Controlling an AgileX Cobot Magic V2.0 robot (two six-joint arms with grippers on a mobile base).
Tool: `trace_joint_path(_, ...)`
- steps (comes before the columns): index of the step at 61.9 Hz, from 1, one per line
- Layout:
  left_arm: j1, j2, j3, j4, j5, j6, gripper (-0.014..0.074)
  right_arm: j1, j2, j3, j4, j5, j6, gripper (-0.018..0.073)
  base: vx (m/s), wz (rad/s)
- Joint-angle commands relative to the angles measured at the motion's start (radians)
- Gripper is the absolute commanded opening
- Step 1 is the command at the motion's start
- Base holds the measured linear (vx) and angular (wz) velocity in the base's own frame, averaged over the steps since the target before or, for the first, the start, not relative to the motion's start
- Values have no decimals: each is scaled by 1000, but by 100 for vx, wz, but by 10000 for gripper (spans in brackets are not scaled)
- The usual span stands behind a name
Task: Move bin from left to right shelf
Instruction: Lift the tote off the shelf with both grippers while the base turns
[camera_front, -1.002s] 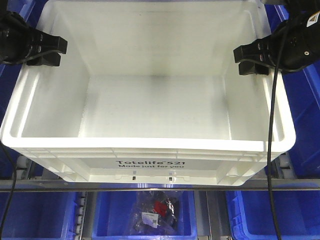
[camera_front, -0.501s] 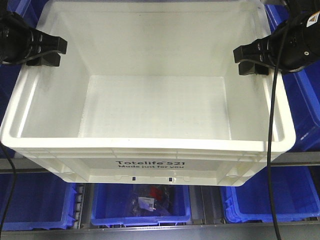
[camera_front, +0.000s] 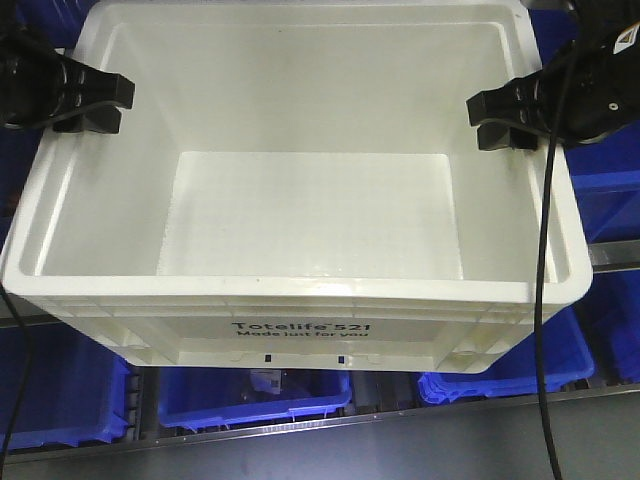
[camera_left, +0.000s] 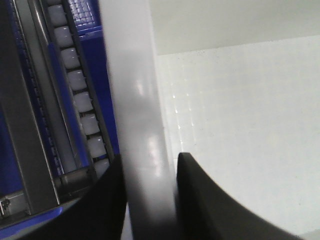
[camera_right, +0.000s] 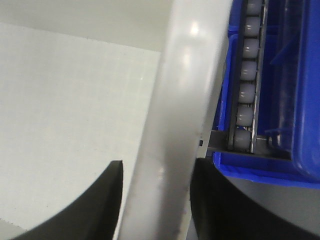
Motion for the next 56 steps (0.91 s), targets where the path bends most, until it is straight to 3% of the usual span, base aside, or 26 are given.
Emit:
trace_joint_path(1, -2, -58, -40, -26, -81, 36, -8, -10, -40, -34, -33, -85, 1, -4, -12, -17)
trace_joint_path(56, -2, -58, -40, -26, -81, 36, -8, -10, -40, -34, -33, -79, 1, -4, -10, -14)
